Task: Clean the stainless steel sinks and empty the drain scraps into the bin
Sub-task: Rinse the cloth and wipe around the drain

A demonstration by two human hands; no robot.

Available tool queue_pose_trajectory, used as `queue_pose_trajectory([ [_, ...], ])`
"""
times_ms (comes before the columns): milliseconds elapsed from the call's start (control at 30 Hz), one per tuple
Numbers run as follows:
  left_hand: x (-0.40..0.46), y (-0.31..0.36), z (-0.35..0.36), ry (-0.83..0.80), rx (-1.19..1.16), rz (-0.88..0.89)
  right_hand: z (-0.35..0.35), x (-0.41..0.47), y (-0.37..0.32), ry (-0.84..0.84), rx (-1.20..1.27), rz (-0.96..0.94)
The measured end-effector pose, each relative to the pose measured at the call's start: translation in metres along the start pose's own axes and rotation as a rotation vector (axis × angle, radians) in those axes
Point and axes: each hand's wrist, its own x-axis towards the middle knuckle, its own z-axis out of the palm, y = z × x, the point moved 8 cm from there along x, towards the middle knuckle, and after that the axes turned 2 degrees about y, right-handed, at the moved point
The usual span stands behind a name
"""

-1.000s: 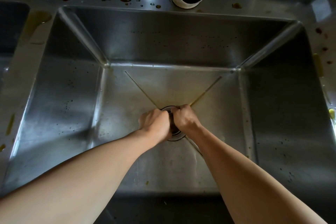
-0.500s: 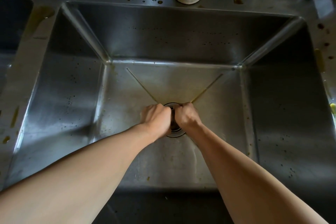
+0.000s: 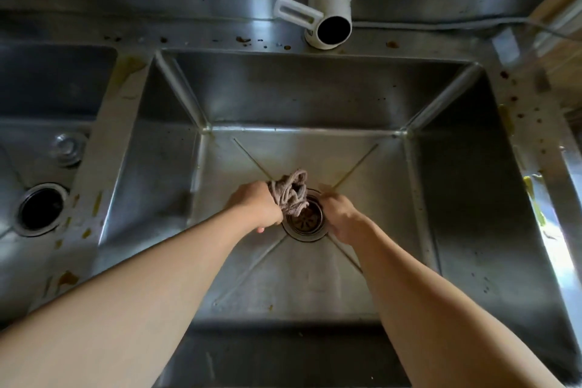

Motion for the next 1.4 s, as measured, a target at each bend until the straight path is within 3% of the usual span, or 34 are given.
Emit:
queue_pose_trajectory([
  [100,-0.005,0.000,-0.008,0.049,-0.027,-0.008,-0.008,-0.017,-0.013,0.056,0.074,-0.081],
  [233,-0.020,0.018,-0.016,0.102,0.025,0.076,0.001,-0.047,-0.029,-0.161,0.360,-0.053],
  [300,-0.025,0.029,-0.016,0.057,0.037,0.158,-0.005,-0.059,-0.037,-0.173,0.437,-0.082],
  [467,-0.035,0.028,-0.018,-0.103,-0.082,0.250,-0.034,-0.067,-0.048,-0.043,0.539,-0.236],
  [567,-0.038,0.011,-0.007,-0.106,0.361,0.183,-0.049,-0.061,-0.035,0.137,0.413,-0.210],
  [600,-0.040,0.010,-0.007,-0.090,0.348,0.182,-0.052,-0.061,-0.030,0.187,0.377,-0.208],
  [767,-0.049,0.025,-0.020,-0.100,-0.013,0.247,-0.057,-0.075,-0.022,0.356,0.190,-0.241],
  [900,-0.071,0.043,-0.029,-0.223,-0.359,0.324,-0.044,-0.103,-0.043,0.195,0.413,-0.349],
  [1067,-0.089,0.043,-0.062,-0.148,-0.530,0.354,-0.050,-0.143,-0.068,0.162,0.455,-0.368],
  [1167,-0.100,0.033,-0.079,-0.207,-0.732,0.286,-0.057,-0.166,-0.079,0.098,0.451,-0.387],
  [1233,-0.101,0.022,-0.090,-0.204,-0.892,0.201,-0.065,-0.184,-0.087,0.153,0.316,-0.416],
  [1400,-0.115,0.003,-0.119,-0.211,-1.366,0.036,-0.094,-0.223,-0.096,0.538,-0.327,-0.444],
])
